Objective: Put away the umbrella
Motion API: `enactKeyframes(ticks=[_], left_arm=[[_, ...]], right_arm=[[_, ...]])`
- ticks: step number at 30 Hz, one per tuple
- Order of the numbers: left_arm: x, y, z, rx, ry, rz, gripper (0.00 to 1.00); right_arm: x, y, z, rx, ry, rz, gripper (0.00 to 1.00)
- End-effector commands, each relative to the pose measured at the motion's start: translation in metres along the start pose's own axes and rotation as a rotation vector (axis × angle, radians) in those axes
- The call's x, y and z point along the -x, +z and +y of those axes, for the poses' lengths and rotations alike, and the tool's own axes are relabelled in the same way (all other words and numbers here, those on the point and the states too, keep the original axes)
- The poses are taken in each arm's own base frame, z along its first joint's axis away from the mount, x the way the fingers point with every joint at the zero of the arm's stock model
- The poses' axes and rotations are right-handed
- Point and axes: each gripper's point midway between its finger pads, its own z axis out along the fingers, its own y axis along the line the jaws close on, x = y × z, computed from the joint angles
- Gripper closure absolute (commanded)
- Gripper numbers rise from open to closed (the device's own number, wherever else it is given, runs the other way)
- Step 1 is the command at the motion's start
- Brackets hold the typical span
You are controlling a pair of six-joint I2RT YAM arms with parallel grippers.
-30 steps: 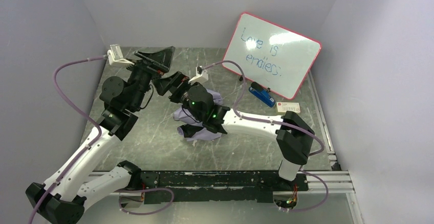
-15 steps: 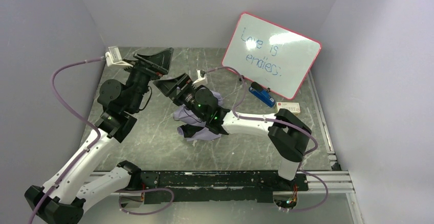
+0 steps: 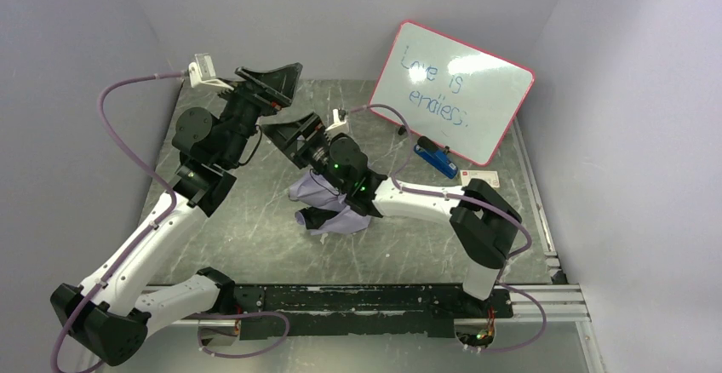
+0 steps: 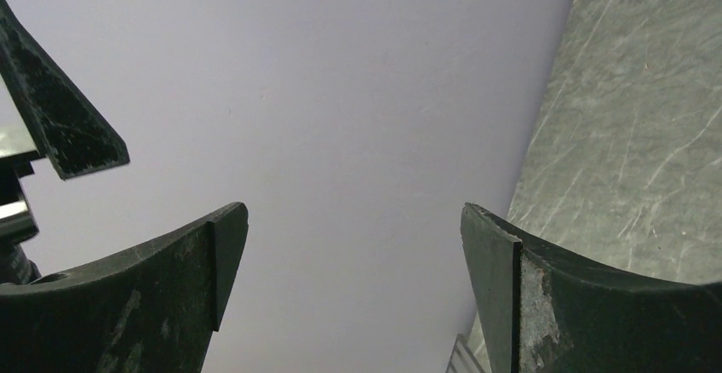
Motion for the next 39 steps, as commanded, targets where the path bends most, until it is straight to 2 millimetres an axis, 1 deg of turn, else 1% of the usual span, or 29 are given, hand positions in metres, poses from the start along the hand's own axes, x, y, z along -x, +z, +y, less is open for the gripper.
enactKeyframes(ticks=[1, 8, 9, 14, 17, 20, 24, 29, 32, 34, 36, 38, 39], left_arm=[[0.014, -0.003, -0.017, -0.054, -0.005, -0.035, 0.03], [0.018, -0.011, -0.011, -0.020, 0.012, -0.046, 0.03], [0.017, -0.013, -0.008, -0.013, 0.010, -0.045, 0.03], [0.013, -0.024, 0.001, -0.029, -0.023, -0.086, 0.03], [0.006, -0.023, 0.008, -0.010, -0.039, -0.074, 0.03], [-0.001, -0.017, 0.006, -0.021, -0.043, -0.045, 0.03], [-0.019, 0.002, 0.005, -0.042, -0.033, 0.050, 0.03], [-0.034, 0.021, 0.030, -0.044, -0.084, 0.157, 0.03], [-0.039, 0.030, 0.032, -0.048, -0.090, 0.183, 0.03], [-0.038, 0.032, 0.032, -0.071, -0.096, 0.180, 0.03], [-0.031, 0.033, 0.026, -0.139, -0.069, 0.156, 0.03], [-0.020, 0.036, 0.021, -0.179, 0.003, 0.148, 0.03], [-0.015, 0.039, 0.022, -0.165, 0.066, 0.157, 0.03]], right_arm=[[0.010, 0.003, 0.027, 0.050, 0.008, 0.003, 0.00], [0.002, 0.009, 0.020, 0.054, 0.034, 0.033, 0.00], [-0.001, 0.009, 0.021, 0.063, 0.026, 0.044, 0.00], [0.000, 0.006, 0.031, 0.116, -0.083, 0.037, 0.00], [0.001, 0.003, 0.028, 0.095, -0.115, 0.027, 0.00], [0.006, -0.004, 0.030, 0.095, -0.121, 0.003, 0.00], [0.013, -0.011, 0.024, 0.075, -0.123, -0.035, 0.00], [0.011, -0.010, 0.020, 0.064, -0.150, -0.035, 0.00], [0.014, -0.010, 0.015, 0.043, -0.132, -0.056, 0.00], [0.016, -0.008, 0.006, -0.019, -0.122, -0.063, 0.00], [0.019, -0.006, -0.002, -0.081, -0.156, -0.072, 0.00], [0.024, -0.011, -0.011, -0.138, -0.210, -0.081, 0.00], [0.031, -0.015, -0.013, -0.156, -0.240, -0.093, 0.00]])
